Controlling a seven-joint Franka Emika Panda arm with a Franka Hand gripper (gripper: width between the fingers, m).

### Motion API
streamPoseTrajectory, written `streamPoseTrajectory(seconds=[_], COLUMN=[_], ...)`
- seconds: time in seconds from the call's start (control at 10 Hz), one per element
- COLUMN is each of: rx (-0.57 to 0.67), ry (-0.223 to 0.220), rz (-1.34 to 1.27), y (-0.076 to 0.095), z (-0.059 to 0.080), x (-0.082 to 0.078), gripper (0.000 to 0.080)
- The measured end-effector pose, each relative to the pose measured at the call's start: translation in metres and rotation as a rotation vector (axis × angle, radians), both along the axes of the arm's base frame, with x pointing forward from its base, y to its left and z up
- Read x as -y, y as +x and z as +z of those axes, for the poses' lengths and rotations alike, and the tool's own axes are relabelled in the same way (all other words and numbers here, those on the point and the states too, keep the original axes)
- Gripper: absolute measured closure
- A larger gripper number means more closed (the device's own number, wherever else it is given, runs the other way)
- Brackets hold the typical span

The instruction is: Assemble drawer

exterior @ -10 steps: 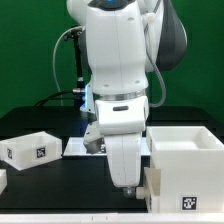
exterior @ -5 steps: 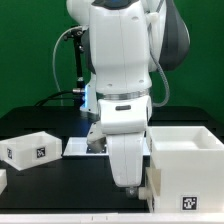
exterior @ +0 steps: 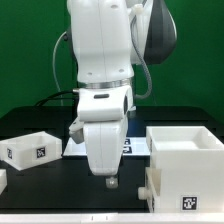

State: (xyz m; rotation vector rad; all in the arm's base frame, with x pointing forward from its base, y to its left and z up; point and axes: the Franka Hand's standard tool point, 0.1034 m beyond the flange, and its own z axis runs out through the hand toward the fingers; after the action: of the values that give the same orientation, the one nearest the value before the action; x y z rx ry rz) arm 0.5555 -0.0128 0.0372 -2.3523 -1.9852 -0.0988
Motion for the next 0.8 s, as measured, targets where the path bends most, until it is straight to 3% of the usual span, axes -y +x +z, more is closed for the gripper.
streamPoseTrajectory(seconds=[0.5,0.6,0.8], rx=[-0.001,0.007,0.014], ry=[-0.001,-0.018,-0.062], rz=[-0.003,-0.066,-0.193], y=[-0.001,-0.011,-0.053], z=[0.000,0.011,0.042], x=[0.001,0.014,0.040], gripper=[0.0150,0.0150,0.0150])
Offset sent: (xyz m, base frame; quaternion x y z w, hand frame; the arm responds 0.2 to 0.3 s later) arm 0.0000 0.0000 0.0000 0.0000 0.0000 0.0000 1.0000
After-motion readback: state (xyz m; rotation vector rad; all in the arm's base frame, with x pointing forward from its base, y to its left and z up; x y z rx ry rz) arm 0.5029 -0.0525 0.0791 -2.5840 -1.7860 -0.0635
